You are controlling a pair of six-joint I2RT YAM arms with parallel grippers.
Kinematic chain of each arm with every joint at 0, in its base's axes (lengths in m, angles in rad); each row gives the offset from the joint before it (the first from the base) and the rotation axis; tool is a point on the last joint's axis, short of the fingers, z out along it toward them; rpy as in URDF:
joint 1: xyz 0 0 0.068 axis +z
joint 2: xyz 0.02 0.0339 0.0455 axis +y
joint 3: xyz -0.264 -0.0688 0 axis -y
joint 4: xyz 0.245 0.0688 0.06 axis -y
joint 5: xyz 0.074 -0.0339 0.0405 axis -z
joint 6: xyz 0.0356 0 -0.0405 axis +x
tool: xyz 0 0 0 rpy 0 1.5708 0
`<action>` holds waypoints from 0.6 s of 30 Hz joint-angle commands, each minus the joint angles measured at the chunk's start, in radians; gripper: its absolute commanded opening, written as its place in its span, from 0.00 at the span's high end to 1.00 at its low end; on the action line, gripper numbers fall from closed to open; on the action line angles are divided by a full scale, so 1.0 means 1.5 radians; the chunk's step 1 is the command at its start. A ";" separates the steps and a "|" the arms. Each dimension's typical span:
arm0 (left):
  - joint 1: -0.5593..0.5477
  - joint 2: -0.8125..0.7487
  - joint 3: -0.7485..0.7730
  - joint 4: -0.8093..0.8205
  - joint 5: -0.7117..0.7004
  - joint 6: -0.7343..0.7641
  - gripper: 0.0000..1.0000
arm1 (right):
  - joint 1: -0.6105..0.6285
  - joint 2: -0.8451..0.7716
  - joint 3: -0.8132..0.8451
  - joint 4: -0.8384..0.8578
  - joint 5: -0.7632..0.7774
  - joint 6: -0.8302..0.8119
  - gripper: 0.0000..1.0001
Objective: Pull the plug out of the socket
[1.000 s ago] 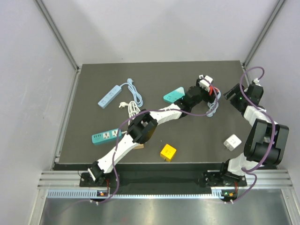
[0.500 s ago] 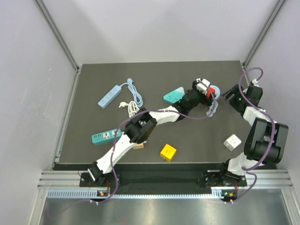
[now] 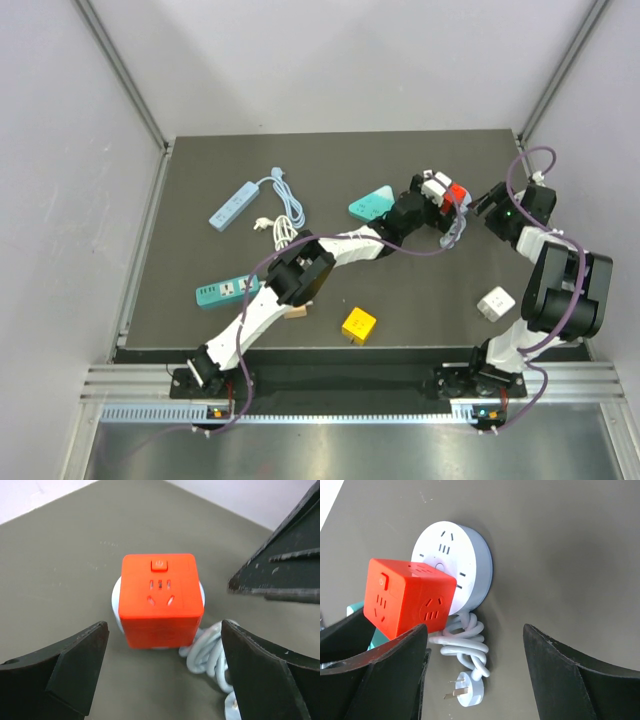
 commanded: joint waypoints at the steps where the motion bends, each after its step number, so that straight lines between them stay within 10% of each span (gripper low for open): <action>1: 0.008 0.029 0.062 0.003 0.028 0.007 0.01 | -0.004 0.004 0.001 0.042 -0.020 0.004 0.23; 13: 0.031 0.114 0.179 0.003 0.029 -0.045 0.14 | -0.003 -0.004 0.012 0.033 -0.019 0.002 0.23; 18: 0.035 0.148 0.225 0.012 0.055 -0.074 0.38 | -0.003 0.005 0.019 0.035 -0.033 0.006 0.23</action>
